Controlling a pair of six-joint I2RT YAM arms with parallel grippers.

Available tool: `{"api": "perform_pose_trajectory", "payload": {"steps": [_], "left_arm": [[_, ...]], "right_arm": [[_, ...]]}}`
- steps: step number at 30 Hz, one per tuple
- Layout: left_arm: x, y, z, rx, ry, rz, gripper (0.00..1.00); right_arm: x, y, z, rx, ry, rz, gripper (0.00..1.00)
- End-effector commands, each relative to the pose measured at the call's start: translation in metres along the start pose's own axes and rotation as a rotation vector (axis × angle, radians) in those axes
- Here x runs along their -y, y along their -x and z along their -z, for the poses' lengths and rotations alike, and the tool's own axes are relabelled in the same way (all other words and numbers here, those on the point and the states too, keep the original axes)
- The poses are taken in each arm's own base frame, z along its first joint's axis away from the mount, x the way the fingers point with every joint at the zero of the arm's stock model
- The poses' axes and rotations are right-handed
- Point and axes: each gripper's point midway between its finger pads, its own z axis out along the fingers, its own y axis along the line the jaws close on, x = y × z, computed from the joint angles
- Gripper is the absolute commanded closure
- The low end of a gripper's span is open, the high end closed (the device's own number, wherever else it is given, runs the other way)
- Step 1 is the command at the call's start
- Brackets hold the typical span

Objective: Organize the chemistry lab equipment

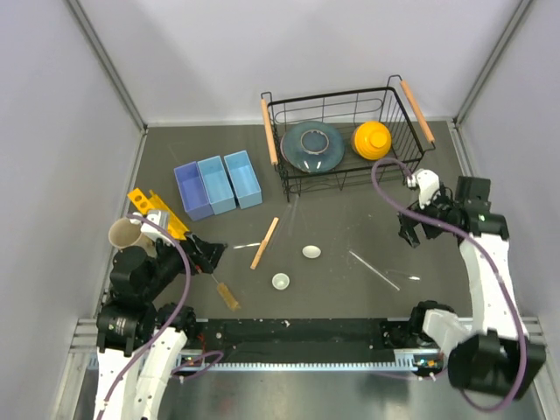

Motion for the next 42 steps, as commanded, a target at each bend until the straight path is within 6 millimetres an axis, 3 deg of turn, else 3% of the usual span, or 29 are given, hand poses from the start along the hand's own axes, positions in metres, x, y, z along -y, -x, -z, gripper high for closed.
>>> {"api": "perform_pose_trajectory", "payload": {"steps": [1,5,10,14,16,23,31,42], "left_arm": [[-0.005,-0.005,0.000,0.002,0.009,-0.015,0.01],[-0.004,-0.004,0.001,0.012,0.006,-0.014,0.01],[-0.004,-0.005,0.001,0.009,0.006,-0.011,0.01],[-0.005,-0.006,0.001,0.009,0.009,0.000,0.01],[-0.004,-0.006,0.001,0.007,0.009,0.013,0.01],[-0.005,-0.005,0.003,0.015,0.022,0.034,0.01],[-0.004,-0.007,0.003,0.009,0.016,0.046,0.01],[-0.002,-0.008,0.006,0.015,0.011,0.052,0.01]], "right_arm": [[0.032,-0.028,-0.019,-0.171,-0.057,-0.174,0.02],[0.070,-0.018,-0.043,-0.088,-0.132,-0.394,0.08],[0.097,-0.024,-0.080,-0.064,-0.199,-0.621,0.15],[0.115,-0.031,-0.106,-0.070,-0.227,-0.729,0.29],[0.123,-0.038,-0.117,-0.088,-0.249,-0.765,0.31],[0.129,-0.051,-0.134,-0.128,-0.272,-0.801,0.47],[0.136,-0.064,-0.144,-0.193,-0.311,-0.811,0.54],[0.133,-0.078,-0.151,-0.272,-0.311,-0.811,0.56]]}}
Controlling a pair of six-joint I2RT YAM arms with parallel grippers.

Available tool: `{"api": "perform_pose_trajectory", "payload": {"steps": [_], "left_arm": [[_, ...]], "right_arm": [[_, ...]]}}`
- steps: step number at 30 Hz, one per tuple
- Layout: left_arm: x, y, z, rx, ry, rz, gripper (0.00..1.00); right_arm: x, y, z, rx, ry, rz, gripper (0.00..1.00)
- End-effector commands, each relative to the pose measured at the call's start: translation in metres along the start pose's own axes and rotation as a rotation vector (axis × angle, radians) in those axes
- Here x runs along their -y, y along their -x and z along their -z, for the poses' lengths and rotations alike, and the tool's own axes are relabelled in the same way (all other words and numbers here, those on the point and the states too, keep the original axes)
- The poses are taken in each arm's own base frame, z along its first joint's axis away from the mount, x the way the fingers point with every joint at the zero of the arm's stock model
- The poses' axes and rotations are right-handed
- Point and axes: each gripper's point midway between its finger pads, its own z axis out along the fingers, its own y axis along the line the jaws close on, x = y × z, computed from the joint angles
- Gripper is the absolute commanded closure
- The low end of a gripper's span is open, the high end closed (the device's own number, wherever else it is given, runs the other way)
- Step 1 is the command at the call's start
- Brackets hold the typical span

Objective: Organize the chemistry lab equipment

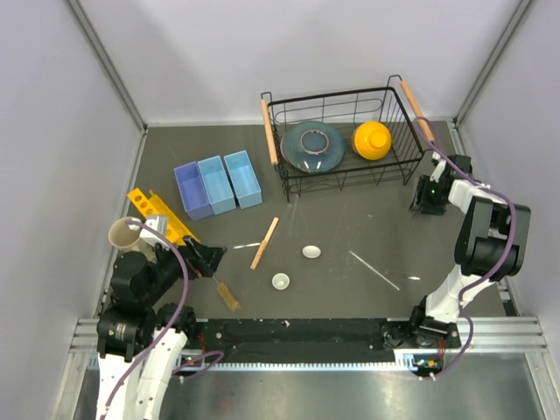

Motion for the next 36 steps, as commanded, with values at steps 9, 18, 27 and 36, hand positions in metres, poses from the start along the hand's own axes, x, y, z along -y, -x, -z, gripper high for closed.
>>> {"api": "perform_pose_trajectory", "payload": {"steps": [9,18,27,36], "left_arm": [[0.009,0.002,0.004,0.017,-0.035,0.033,0.01],[0.025,0.001,0.006,0.002,-0.113,0.101,0.01],[0.051,-0.009,-0.005,-0.055,-0.295,0.280,0.01],[0.061,-0.009,-0.010,-0.072,-0.372,0.318,0.01]], "right_arm": [[0.015,0.009,-0.001,-0.034,-0.089,0.050,0.75],[0.017,0.004,0.011,-0.035,-0.068,0.048,0.83],[0.009,0.014,0.052,0.051,-0.020,0.060,0.83],[0.015,0.031,0.113,0.209,-0.024,0.014,0.83]]}}
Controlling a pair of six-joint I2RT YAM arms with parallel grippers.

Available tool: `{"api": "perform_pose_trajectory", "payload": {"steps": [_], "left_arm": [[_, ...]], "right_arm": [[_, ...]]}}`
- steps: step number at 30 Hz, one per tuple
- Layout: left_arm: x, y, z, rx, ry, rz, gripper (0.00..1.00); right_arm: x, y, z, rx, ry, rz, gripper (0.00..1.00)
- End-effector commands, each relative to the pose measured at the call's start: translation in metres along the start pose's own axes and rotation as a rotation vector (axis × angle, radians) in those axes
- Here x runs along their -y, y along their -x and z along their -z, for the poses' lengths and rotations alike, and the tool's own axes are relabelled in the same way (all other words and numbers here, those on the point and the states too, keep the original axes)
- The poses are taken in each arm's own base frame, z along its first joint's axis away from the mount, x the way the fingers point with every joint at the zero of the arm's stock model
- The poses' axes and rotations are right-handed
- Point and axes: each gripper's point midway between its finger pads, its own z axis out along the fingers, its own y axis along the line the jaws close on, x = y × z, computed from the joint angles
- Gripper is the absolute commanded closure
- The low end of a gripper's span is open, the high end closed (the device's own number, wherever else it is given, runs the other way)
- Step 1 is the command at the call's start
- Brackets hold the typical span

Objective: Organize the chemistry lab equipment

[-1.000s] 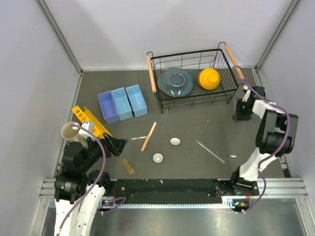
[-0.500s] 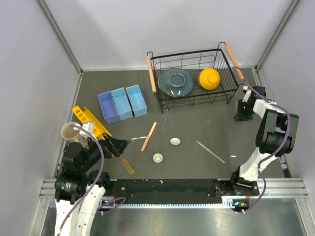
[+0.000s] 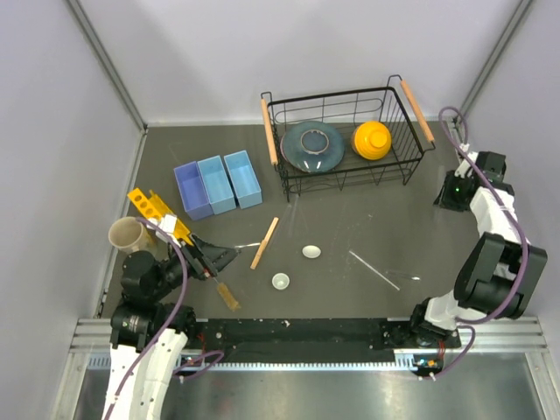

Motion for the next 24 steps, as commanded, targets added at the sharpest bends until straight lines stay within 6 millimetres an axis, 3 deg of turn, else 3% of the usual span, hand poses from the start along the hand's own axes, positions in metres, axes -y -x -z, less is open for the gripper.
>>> {"api": "perform_pose_trajectory", "payload": {"steps": [1,11,15,19,20,24], "left_arm": [[0.028,0.009,-0.003,0.009,-0.138,-0.016,0.01],[0.063,0.028,-0.018,-0.038,-0.304,-0.009,0.01],[0.075,0.038,-0.025,-0.042,-0.337,-0.036,0.01],[0.091,0.042,-0.035,-0.068,-0.381,-0.062,0.01],[0.094,0.048,-0.044,-0.061,-0.368,-0.058,0.01],[0.113,0.031,-0.074,-0.148,-0.380,-0.083,0.01]], "right_arm": [[-0.006,0.018,0.037,0.110,0.022,0.010,0.83],[-0.044,0.031,0.113,0.260,0.107,0.137,0.83],[-0.073,0.028,0.137,0.300,0.170,0.210,0.83],[-0.119,0.022,0.157,0.339,0.282,0.327,0.83],[-0.140,0.016,0.159,0.330,0.341,0.377,0.83],[-0.198,-0.008,0.170,0.289,0.562,0.511,0.84]]}}
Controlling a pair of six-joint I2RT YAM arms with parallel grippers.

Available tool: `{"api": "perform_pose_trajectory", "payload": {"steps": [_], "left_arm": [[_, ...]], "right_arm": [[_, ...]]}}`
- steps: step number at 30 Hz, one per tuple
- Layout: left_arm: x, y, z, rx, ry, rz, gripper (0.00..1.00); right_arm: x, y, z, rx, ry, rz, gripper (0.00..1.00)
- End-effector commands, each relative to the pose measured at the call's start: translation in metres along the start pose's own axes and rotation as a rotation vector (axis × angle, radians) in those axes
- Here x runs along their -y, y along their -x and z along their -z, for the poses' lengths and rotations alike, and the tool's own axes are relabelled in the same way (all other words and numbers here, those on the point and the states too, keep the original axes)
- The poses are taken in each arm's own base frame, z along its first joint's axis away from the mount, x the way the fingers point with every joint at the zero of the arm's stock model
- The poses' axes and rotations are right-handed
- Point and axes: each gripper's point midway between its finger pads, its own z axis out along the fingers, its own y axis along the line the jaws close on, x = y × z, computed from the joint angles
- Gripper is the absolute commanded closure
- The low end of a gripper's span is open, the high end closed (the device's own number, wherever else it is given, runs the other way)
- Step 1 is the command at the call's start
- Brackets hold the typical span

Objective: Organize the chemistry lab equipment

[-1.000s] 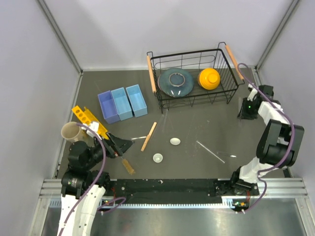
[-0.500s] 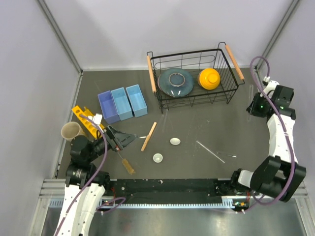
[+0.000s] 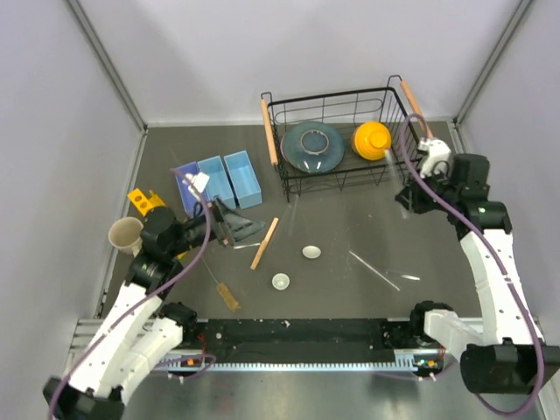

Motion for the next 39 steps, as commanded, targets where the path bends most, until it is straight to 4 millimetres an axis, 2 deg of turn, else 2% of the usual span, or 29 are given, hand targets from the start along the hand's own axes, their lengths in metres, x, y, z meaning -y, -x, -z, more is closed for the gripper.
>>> {"api": "perform_pose_trajectory", "payload": {"steps": [1,2,3,5,6,10,16,21,28,33,39], "left_arm": [[0.027,0.015,-0.040,-0.006,-0.056,-0.097,0.01],[0.027,0.015,-0.048,-0.019,-0.057,-0.092,0.02],[0.027,0.012,-0.055,-0.035,-0.056,-0.080,0.02],[0.024,0.016,-0.073,-0.055,-0.045,-0.061,0.02],[0.026,0.014,-0.078,-0.068,-0.052,-0.060,0.01],[0.022,0.017,-0.106,-0.099,-0.030,-0.038,0.02],[0.009,0.003,-0.127,-0.171,0.010,0.011,0.09],[0.011,-0.005,-0.132,-0.177,-0.005,0.022,0.11],[0.011,-0.009,-0.135,-0.183,-0.009,0.027,0.21],[0.010,-0.012,-0.134,-0.194,-0.004,0.019,0.35],[0.002,-0.015,-0.131,-0.187,0.049,-0.002,0.46]], "right_arm": [[-0.070,0.019,0.005,0.041,0.275,0.134,0.84],[-0.081,0.017,0.004,0.031,0.326,0.147,0.83],[-0.100,0.015,0.006,0.026,0.417,0.184,0.83],[-0.117,0.010,0.009,0.007,0.505,0.216,0.83],[-0.132,0.007,0.014,0.009,0.581,0.254,0.83],[-0.159,-0.007,0.023,-0.008,0.724,0.319,0.83],[-0.183,-0.026,0.027,-0.043,0.842,0.367,0.83],[-0.189,-0.033,0.027,-0.060,0.874,0.383,0.83],[-0.199,-0.041,0.026,-0.091,0.910,0.400,0.83],[-0.197,-0.045,0.021,-0.106,0.897,0.408,0.83],[-0.198,-0.052,0.019,-0.127,0.897,0.417,0.83]]}}
